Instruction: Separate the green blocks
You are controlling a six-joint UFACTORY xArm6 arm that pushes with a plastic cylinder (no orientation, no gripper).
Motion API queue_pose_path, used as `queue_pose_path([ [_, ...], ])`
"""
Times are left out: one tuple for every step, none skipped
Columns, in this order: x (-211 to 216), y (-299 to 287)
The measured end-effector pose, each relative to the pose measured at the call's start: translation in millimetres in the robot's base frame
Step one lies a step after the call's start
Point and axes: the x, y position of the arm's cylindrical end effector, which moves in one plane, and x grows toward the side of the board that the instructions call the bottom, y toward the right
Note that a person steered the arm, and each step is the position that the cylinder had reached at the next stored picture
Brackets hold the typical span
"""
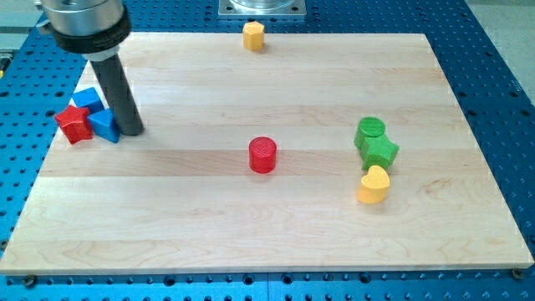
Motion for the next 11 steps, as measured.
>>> queue_pose_path([
  [3.3,40.4],
  [-0.1,151.4],
  [-6.6,269.1],
  [-14.1,375.9],
  [12.8,431.8],
  [35.9,404.7],
  [36.0,334.5],
  [34.8,236.9],
  [33.1,260.3],
  [30.9,338.1],
  [1.2,337.2],
])
